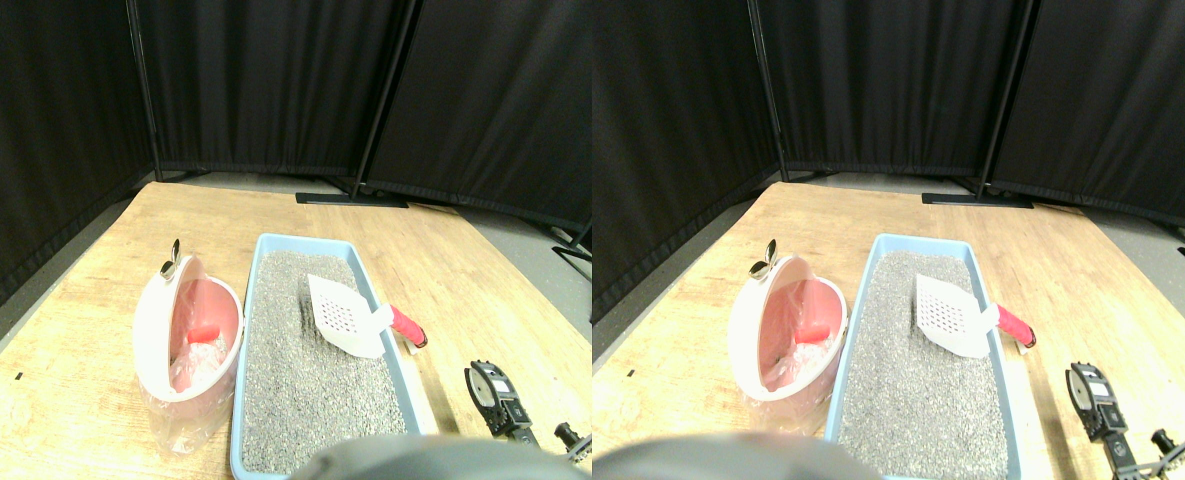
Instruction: Scoop (unimanual)
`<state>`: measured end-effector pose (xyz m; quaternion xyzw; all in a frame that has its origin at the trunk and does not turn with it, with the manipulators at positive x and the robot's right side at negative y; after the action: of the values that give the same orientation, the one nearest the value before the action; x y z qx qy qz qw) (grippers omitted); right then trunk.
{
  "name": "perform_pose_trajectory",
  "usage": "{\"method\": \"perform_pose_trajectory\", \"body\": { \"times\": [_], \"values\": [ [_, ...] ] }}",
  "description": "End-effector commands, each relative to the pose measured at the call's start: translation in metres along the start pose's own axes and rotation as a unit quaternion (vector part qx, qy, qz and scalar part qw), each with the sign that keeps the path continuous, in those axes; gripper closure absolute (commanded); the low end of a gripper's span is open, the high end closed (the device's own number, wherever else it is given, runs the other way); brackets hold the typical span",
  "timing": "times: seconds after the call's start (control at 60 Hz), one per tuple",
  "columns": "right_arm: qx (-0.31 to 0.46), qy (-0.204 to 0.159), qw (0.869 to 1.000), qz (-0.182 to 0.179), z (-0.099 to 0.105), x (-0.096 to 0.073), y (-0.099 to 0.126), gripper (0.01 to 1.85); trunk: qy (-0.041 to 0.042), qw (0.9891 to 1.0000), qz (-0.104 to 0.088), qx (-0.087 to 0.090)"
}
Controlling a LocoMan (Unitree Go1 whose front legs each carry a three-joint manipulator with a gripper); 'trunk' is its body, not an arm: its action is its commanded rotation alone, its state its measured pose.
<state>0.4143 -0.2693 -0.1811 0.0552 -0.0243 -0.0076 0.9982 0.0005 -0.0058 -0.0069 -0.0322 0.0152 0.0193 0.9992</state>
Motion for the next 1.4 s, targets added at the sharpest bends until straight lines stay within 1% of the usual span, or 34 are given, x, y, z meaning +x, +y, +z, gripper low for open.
{"method": "perform_pose_trajectory", "body": {
  "times": [0.017,0.05,0.083,0.133,0.15,0.217,0.233,0.267,0.317,0.333,0.383,0.517,0.533,0.65,0.667,0.733,0.817,0.9,1.05,1.2,1.317,1.4],
  "values": [
    [-0.010,-0.018,1.000,0.015,0.012,-0.002,0.005,1.81,-0.0037,0.9999,-0.007,-0.010],
    [-0.010,-0.016,1.000,0.014,0.012,-0.004,0.004,1.81,-0.0025,0.9999,-0.009,-0.008],
    [-0.029,-0.014,0.999,0.019,0.013,-0.006,0.005,1.81,-0.0012,0.9999,-0.010,-0.007],
    [-0.039,-0.013,0.999,0.015,0.014,-0.009,0.005,1.81,-0.0003,0.9999,-0.011,-0.006],
    [-0.047,-0.014,0.999,0.015,0.014,-0.011,0.006,1.81,0.0013,0.9999,-0.012,-0.005],
    [-0.045,-0.013,0.999,0.019,0.014,-0.013,0.005,1.81,0.0013,0.9999,-0.012,-0.005],
    [-0.045,-0.013,0.999,0.019,0.014,-0.014,0.005,1.81,0.0033,0.9999,-0.015,-0.003],
    [-0.051,-0.010,0.998,0.017,0.014,-0.017,0.005,1.81,0.0033,0.9999,-0.015,-0.003],
    [-0.058,-0.010,0.998,0.022,0.014,-0.020,0.005,1.81,0.0033,0.9999,-0.015,-0.003],
    [-0.059,-0.009,0.998,0.021,0.013,-0.021,0.005,1.81,0.0076,0.9998,-0.020,-0.001],
    [-0.064,-0.006,0.998,0.020,0.013,-0.023,0.005,1.81,0.0090,0.9997,-0.022,0.000],
    [-0.063,-0.005,0.998,0.026,0.009,-0.028,0.006,1.81,0.0117,0.9996,-0.024,0.000],
    [-0.059,0.006,0.998,0.017,0.009,-0.030,0.007,1.81,0.0119,0.9996,-0.024,-0.001],
    [-0.054,0.013,0.998,0.019,0.007,-0.033,0.008,1.81,0.0145,0.9996,-0.026,-0.001],
    [-0.045,0.016,0.999,0.021,0.005,-0.034,0.010,1.81,0.0156,0.9995,-0.027,-0.001],
    [-0.049,0.025,0.998,0.022,0.003,-0.036,0.012,1.81,0.0167,0.9995,-0.027,-0.001],
    [-0.050,0.027,0.998,0.031,0.002,-0.037,0.014,1.81,0.0183,0.9994,-0.029,-0.002],
    [-0.043,0.028,0.998,0.033,0.001,-0.037,0.016,1.81,0.0217,0.9992,-0.032,-0.001],
    [-0.048,0.036,0.998,0.032,0.000,-0.037,0.021,1.81,0.0230,0.9992,-0.034,-0.001],
    [-0.049,0.032,0.998,0.032,0.000,-0.037,0.023,1.81,0.0245,0.9990,-0.036,0.000],
    [-0.053,0.033,0.998,0.028,0.001,-0.037,0.026,1.81,0.0243,0.9990,-0.037,0.000],
    [-0.057,0.031,0.997,0.033,0.001,-0.036,0.026,1.81,0.0232,0.9990,-0.038,0.001]
  ]
}}
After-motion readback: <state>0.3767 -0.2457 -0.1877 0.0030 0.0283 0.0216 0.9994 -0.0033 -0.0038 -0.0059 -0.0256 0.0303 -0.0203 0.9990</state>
